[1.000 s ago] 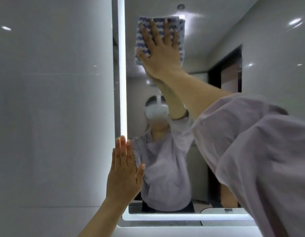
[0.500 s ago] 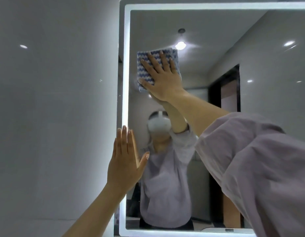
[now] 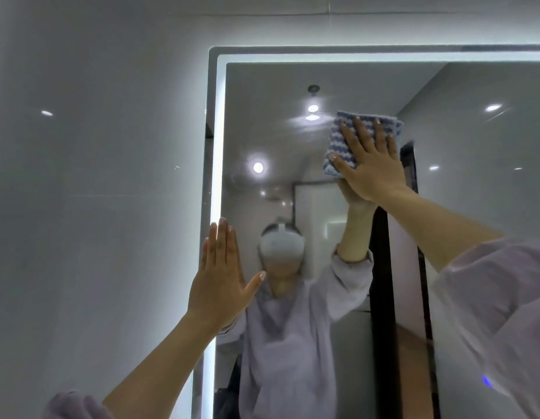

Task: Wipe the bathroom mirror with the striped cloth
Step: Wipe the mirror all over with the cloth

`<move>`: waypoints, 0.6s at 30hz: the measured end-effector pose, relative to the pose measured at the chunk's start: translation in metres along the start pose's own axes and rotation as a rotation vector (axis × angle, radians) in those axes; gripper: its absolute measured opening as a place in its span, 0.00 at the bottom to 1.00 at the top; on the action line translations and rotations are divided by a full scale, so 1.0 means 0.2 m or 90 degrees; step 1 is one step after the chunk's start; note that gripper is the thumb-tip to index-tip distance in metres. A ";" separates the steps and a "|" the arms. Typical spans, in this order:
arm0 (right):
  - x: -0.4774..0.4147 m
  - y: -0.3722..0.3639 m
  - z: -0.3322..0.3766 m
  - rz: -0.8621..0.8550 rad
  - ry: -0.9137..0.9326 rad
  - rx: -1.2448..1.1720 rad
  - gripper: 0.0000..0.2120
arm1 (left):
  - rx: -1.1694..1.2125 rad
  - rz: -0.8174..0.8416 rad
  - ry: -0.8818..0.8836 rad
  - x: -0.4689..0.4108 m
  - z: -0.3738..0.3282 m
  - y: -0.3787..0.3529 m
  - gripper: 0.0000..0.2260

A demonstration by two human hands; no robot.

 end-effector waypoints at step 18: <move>0.02 -0.12 0.69 -0.055 0.052 -0.011 0.33 | 0.016 -0.043 0.021 0.00 0.00 -0.04 0.43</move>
Point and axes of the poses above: each hand's wrist, its own x-axis away from the middle knuckle, its own y-axis out of the back of the hand, z = x × y, the point moved 6 cm from there along -x, towards the middle knuckle, and after that the axes turned 15 degrees about -z, right-handed, at the moved point
